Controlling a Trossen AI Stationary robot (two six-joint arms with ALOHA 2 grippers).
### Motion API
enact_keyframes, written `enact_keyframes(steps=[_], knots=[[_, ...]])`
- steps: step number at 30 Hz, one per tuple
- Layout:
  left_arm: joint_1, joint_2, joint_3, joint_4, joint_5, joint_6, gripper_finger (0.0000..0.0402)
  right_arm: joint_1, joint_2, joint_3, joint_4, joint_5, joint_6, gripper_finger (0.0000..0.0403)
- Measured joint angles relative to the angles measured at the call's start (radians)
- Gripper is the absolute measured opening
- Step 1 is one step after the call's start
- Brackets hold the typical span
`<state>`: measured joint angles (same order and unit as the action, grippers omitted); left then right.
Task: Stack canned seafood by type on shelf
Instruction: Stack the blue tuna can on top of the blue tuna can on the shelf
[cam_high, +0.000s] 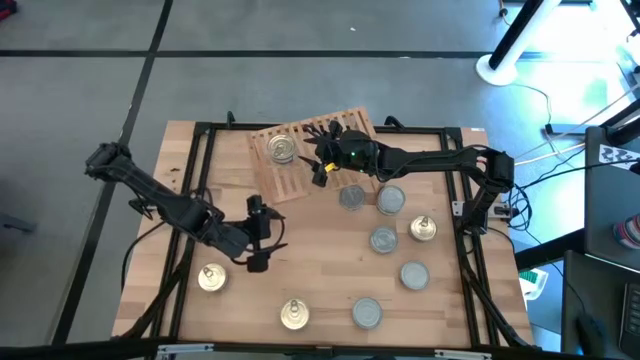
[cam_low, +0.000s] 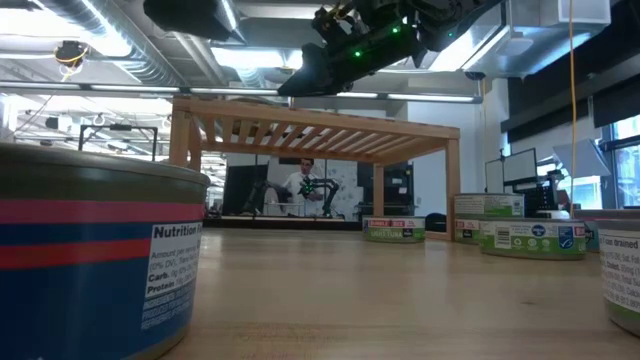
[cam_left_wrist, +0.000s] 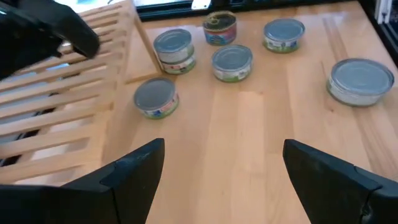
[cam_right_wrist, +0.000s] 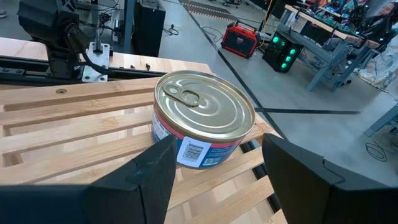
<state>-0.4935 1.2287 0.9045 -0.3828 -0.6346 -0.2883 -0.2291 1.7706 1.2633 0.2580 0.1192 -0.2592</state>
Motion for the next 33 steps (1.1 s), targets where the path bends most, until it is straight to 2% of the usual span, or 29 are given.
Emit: enact_keyframes(steps=[5, 11, 15, 23, 30, 33], knots=[[0.001, 0.042, -0.014, 0.036, 0.026, -0.001, 0.0324, 0.001, -0.018, 0.000, -0.044, 0.000, 0.000, 0.0237], [-0.004, 0.106, -0.015, 0.132, 0.089, 0.021, 0.0324, 0.012, -0.099, 0.000, -0.270, -0.039, 0.000, 0.0237], [-0.010, 0.142, -0.015, 0.218, 0.159, 0.089, 0.0324, 0.053, -0.169, 0.000, -0.419, -0.052, 0.008, 0.0237], [-0.012, 0.164, -0.016, 0.289, 0.165, 0.154, 0.0324, 0.191, -0.266, 0.000, -0.689, -0.053, 0.038, 0.0237], [0.045, 0.175, -0.016, 0.400, 0.163, 0.256, 0.0324, 0.342, -0.273, 0.000, -0.827, -0.061, 0.297, 0.0237], [0.067, 0.200, -0.016, 0.460, 0.169, 0.318, 0.0324, 0.395, -0.273, 0.000, -0.860, -0.087, 0.320, 0.0237]])
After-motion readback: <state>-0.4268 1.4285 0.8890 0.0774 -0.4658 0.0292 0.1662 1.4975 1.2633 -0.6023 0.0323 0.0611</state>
